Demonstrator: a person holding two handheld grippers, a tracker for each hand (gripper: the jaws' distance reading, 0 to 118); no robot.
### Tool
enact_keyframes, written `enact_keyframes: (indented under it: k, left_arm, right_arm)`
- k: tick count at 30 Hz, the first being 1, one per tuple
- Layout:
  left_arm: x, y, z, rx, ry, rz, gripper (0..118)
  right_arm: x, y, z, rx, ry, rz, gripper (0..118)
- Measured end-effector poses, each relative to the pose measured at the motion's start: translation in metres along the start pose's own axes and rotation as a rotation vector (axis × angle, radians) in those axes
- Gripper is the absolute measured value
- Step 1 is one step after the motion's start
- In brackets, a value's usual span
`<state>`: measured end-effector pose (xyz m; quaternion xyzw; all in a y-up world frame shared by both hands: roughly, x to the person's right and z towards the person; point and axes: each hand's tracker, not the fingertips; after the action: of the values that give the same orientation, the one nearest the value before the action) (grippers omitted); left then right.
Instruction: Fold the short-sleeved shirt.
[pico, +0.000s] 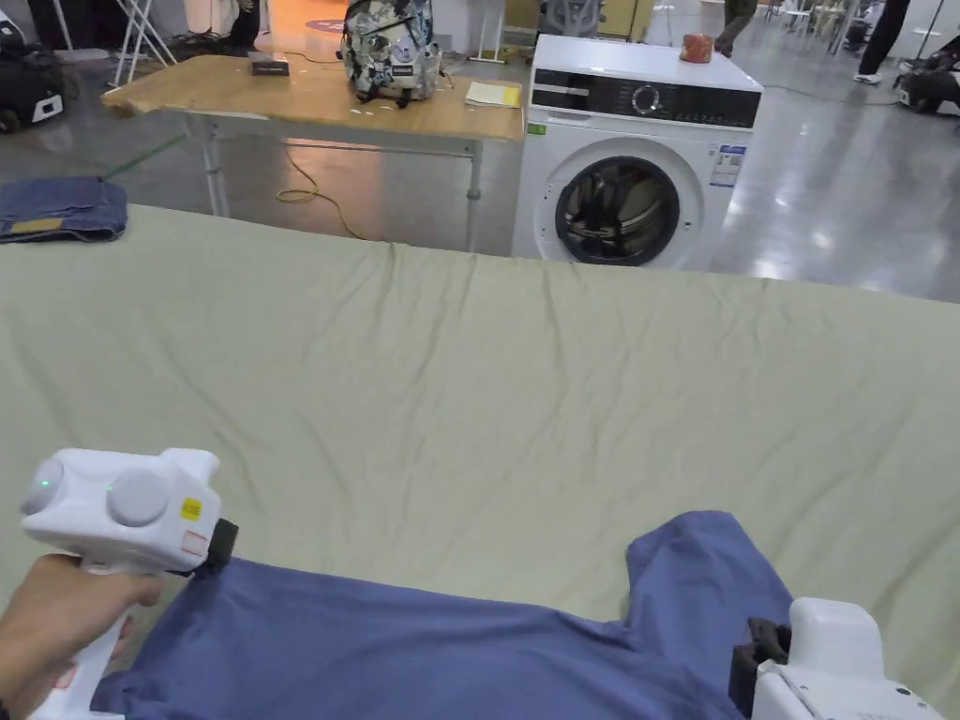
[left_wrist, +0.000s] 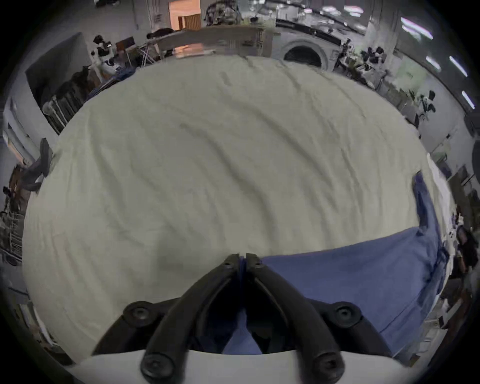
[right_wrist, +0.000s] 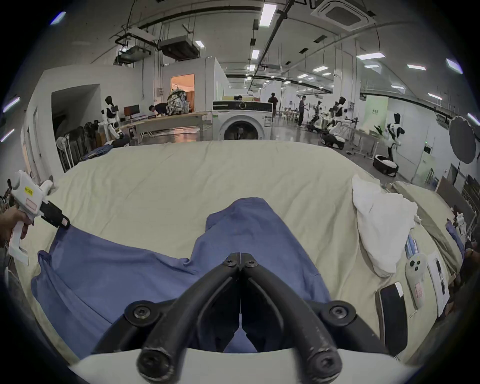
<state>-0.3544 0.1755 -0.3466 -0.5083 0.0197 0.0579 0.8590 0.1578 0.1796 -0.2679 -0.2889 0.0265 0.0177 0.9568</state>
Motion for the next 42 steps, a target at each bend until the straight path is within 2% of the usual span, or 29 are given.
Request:
enact_keyframes:
  k: [4,7,9,11,12,13,14,16,17,18,20,23,26,27,30,36,40,42]
  left_arm:
    - [0.003,-0.011,0.033,0.063,-0.022,-0.011,0]
    - [0.003,-0.02,0.049,0.113,-0.028,0.001,0]
    - [0.001,-0.025,0.054,0.128,-0.029,0.011,0]
    - [0.0,-0.029,0.056,0.133,-0.032,0.022,0]
    - [-0.001,-0.033,0.056,0.137,-0.031,0.028,0]
    - [-0.001,-0.035,0.057,0.139,-0.032,0.031,0]
    - [-0.001,-0.037,0.057,0.138,-0.032,0.037,0]
    - [-0.002,-0.042,0.06,0.147,-0.041,0.055,0]
    - [-0.003,-0.043,0.061,0.152,-0.053,0.056,0]
    - [-0.002,-0.044,0.061,0.149,-0.053,0.056,0]
    - [-0.002,-0.044,0.061,0.146,-0.05,0.06,0]
    - [-0.003,-0.046,0.063,0.156,-0.056,0.074,0]
    - [-0.002,-0.048,0.064,0.156,-0.058,0.075,0]
    - [-0.001,-0.049,0.063,0.156,-0.055,0.075,0]
    - [-0.001,-0.05,0.062,0.156,-0.053,0.075,0]
    - [-0.005,-0.054,0.067,0.168,-0.056,0.087,0]
    - [-0.009,-0.061,0.083,0.189,-0.065,0.092,0]
    - [-0.013,-0.065,0.094,0.211,-0.077,0.099,0]
  right_arm:
    - [0.031,0.027,-0.016,-0.068,0.014,-0.032,0]
    - [0.051,0.048,-0.047,-0.175,-0.015,0.012,0]
    - [0.059,0.065,-0.064,-0.246,0.025,0.03,0]
    - [0.067,0.073,-0.088,-0.316,0.038,0.013,3]
    - [0.069,0.076,-0.101,-0.34,0.035,0.033,14]
    - [0.073,0.078,-0.109,-0.353,0.026,0.036,33]
    - [0.074,0.079,-0.118,-0.378,0.004,0.063,44]
    - [0.075,0.076,-0.137,-0.41,0.0,0.054,58]
    - [0.076,0.074,-0.141,-0.44,0.034,0.025,63]
    - [0.078,0.071,-0.149,-0.458,0.054,-0.002,63]
    - [0.078,0.067,-0.163,-0.477,0.04,0.004,65]
    - [0.079,0.058,-0.176,-0.542,0.045,-0.01,65]
    - [0.081,0.05,-0.183,-0.537,0.037,-0.023,57]
    - [0.079,0.051,-0.182,-0.533,0.026,-0.018,49]
    - [0.073,0.052,-0.175,-0.502,-0.014,0.029,0]
    - [0.081,0.057,-0.15,-0.418,-0.002,-0.022,0]
    - [0.074,0.069,-0.09,-0.351,0.019,-0.008,0]
    - [0.081,0.075,-0.067,-0.312,0.044,-0.033,0]
